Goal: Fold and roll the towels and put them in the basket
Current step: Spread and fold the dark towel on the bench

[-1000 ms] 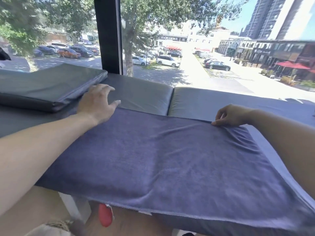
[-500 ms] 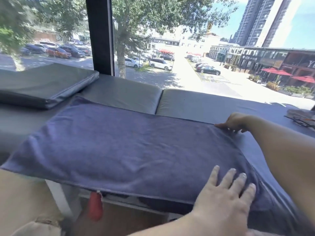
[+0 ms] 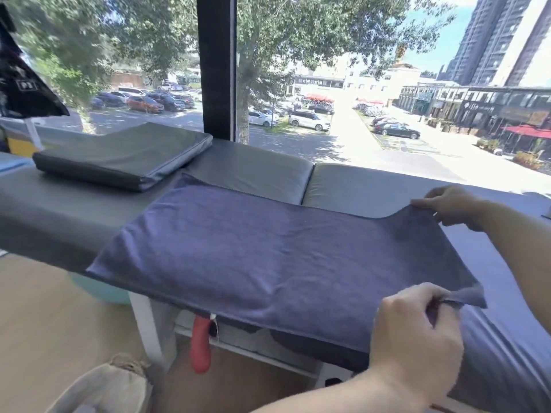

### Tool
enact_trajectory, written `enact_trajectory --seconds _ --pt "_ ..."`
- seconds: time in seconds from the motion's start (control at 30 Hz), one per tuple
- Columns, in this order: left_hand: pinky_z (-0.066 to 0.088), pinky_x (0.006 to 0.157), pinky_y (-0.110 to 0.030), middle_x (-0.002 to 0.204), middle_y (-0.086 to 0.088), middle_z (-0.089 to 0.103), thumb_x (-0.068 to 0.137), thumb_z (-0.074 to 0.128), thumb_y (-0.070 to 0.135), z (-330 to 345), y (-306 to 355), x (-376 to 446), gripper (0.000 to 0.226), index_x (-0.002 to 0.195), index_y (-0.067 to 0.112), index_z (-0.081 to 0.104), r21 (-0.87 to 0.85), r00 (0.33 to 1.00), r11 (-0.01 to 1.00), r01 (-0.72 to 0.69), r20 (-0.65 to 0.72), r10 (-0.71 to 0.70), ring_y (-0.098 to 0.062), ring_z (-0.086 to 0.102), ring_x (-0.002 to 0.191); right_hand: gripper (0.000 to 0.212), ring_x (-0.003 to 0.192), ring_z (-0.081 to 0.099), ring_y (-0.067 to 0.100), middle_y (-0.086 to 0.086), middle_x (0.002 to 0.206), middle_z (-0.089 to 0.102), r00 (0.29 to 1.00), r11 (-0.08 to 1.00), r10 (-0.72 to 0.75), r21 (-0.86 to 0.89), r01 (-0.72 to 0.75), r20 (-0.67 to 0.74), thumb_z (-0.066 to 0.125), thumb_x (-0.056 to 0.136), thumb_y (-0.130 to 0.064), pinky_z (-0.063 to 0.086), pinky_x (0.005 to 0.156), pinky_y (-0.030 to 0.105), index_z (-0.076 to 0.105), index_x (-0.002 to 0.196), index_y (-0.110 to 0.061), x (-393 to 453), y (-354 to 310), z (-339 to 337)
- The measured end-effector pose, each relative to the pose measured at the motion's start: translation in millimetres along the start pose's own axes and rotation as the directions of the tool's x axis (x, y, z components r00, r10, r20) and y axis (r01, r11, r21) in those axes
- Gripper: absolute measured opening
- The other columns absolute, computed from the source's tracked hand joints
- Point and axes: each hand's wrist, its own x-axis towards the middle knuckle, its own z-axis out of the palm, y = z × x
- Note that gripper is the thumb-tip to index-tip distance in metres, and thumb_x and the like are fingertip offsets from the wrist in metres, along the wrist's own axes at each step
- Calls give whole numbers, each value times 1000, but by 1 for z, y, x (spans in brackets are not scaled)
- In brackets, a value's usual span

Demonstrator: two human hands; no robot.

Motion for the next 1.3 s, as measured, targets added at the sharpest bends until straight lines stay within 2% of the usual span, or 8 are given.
enact_trajectory --seconds 0.13,0.23,0.3,0.53,0.73,0.9,1.17,1.3 --pt "43 63 -18 63 15 59 95 62 33 -51 7 2 24 72 25 61 -137 990 990 33 -134 -52 -1 53 62 30 73 62 21 10 85 66 996 944 -91 315 94 -23 76 91 -24 50 64 26 69 112 -3 -14 -48 10" --pt "39 61 -20 59 17 53 95 64 23 -102 0 0 31 66 28 53 -107 976 994 15 -216 -38 0 48 60 22 54 66 9 1 66 68 982 858 -183 495 136 47 70 94 -19 46 64 25 67 113 -8 -23 -94 37" --pt "37 60 -25 58 17 50 96 64 22 -140 -10 -1 35 64 28 50 -82 960 997 14 -277 -36 -4 45 60 25 60 69 11 0 74 72 967 821 -241 549 160 78 71 94 -21 46 65 24 68 115 -8 -24 -124 61" --pt "30 56 -25 54 11 34 103 55 29 -256 -50 -9 47 61 17 37 116 810 990 76 -587 7 -7 32 56 25 56 71 11 6 92 74 916 776 -394 563 284 81 72 94 -28 42 59 26 68 111 -9 -31 -212 153" --pt "25 50 -19 48 13 29 101 57 24 -311 -70 -20 51 56 21 33 235 739 967 99 -668 87 -7 28 49 19 50 67 6 2 79 71 886 752 -460 557 352 61 69 97 -26 40 53 23 66 109 -12 -34 -267 216" --pt "27 52 -22 53 11 31 97 55 29 -332 -81 -27 44 62 9 38 273 726 957 101 -678 117 -7 30 54 17 51 67 8 3 75 70 856 740 -510 550 386 86 70 96 -27 39 53 24 67 104 -12 -34 -299 248" --pt "28 62 -35 66 -2 30 88 55 25 -358 -94 -28 38 65 9 30 -204 557 969 140 -793 -247 -20 29 66 13 53 69 11 9 89 73 828 745 -542 536 397 140 69 96 -26 41 45 20 67 98 -13 -32 -333 301" --pt "37 63 -36 65 -3 38 83 57 29 -366 -109 -34 34 66 7 38 -290 510 935 203 -784 -354 -17 37 64 23 59 70 11 5 95 75 778 815 -547 408 411 310 74 93 -21 51 51 17 68 112 -9 -27 -329 334"
